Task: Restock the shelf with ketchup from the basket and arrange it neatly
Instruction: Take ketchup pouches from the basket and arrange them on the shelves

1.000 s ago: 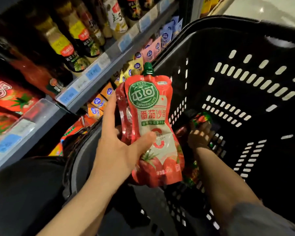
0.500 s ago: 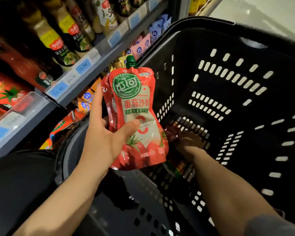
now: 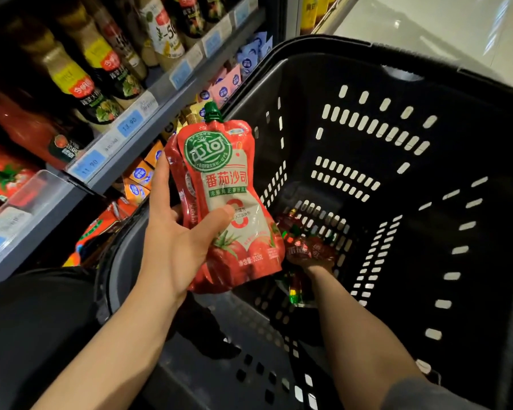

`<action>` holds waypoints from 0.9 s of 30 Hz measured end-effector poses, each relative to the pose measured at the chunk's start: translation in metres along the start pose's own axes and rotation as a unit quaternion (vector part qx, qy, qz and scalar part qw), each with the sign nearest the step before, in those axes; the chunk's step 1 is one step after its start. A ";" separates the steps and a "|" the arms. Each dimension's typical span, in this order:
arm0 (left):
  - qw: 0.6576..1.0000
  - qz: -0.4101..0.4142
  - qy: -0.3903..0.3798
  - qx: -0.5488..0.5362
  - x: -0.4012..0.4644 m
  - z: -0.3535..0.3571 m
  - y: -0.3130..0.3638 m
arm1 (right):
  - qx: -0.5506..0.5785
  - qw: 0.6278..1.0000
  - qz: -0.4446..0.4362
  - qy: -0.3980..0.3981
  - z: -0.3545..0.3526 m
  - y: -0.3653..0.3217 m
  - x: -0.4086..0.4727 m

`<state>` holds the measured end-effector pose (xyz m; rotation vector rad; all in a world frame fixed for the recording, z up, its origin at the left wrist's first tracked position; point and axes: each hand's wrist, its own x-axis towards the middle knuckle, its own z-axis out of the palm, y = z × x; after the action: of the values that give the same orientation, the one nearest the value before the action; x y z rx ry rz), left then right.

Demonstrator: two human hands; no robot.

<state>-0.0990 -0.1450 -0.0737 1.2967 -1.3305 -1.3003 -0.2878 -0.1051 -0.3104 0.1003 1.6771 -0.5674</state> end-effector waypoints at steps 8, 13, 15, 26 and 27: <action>1.000 0.004 -0.010 0.003 0.002 -0.002 -0.001 | 0.033 0.999 0.006 0.025 0.006 0.018 0.082; 1.000 0.004 -0.003 0.007 0.002 -0.002 -0.002 | 0.063 0.998 0.023 0.016 0.013 0.004 0.039; 1.000 0.009 -0.006 0.016 0.001 -0.003 -0.002 | 0.048 0.998 0.010 0.033 0.011 0.003 0.038; 0.997 0.041 0.008 0.062 0.003 -0.007 -0.012 | -0.051 0.996 -0.057 0.034 0.005 -0.015 0.000; 0.997 0.044 0.008 0.057 0.002 -0.006 -0.012 | -0.048 0.997 -0.062 0.028 -0.001 -0.017 -0.001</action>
<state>-0.0920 -0.1464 -0.0851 1.3080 -1.4517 -1.1656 -0.2946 -0.1197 -0.3041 -0.0584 1.7712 -0.5797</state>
